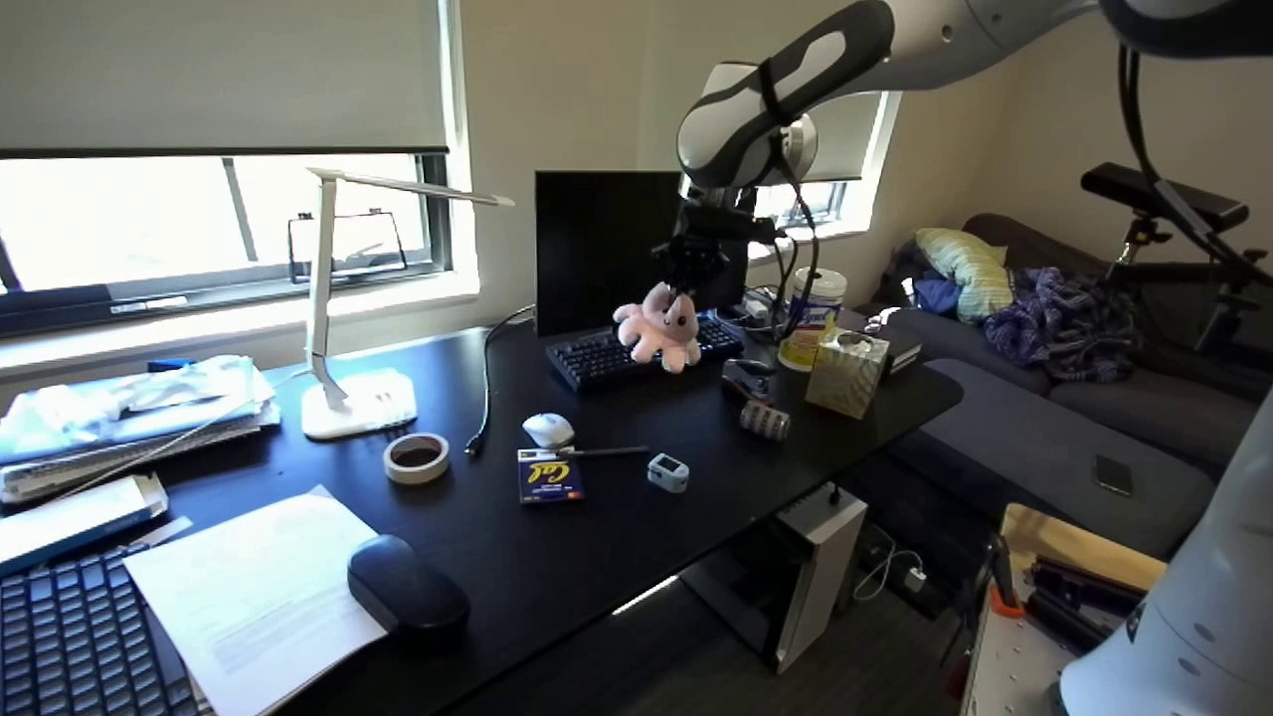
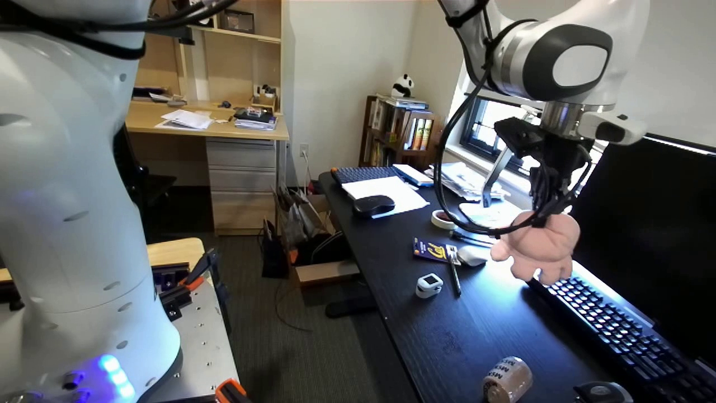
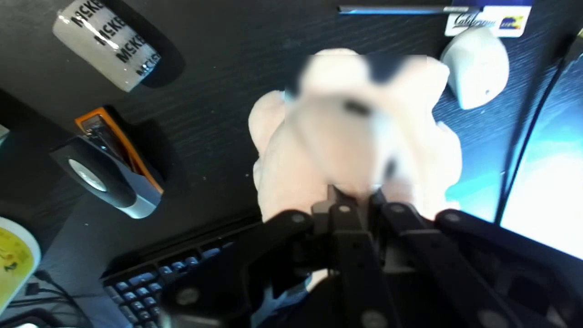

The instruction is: Move the pink octopus plush toy to the right

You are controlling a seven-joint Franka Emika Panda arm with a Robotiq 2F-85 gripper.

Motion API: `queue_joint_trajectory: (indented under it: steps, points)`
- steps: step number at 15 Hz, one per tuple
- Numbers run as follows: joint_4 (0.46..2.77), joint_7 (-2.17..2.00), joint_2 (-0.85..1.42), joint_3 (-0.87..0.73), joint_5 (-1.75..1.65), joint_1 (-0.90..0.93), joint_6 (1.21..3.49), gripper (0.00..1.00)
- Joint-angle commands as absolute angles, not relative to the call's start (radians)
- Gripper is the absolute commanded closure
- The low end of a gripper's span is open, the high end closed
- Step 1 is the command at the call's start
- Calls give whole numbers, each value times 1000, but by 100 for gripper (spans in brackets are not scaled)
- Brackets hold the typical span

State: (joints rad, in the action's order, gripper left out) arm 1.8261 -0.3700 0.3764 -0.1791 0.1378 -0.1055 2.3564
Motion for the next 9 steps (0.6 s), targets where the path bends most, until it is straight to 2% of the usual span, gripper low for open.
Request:
queue_joint_trajectory:
  steps: [1, 9]
  points:
    - [1695, -495, 502, -210, 146, -124, 2250, 98]
    - [1589, -669, 648, -239, 161, -137, 2146, 98]
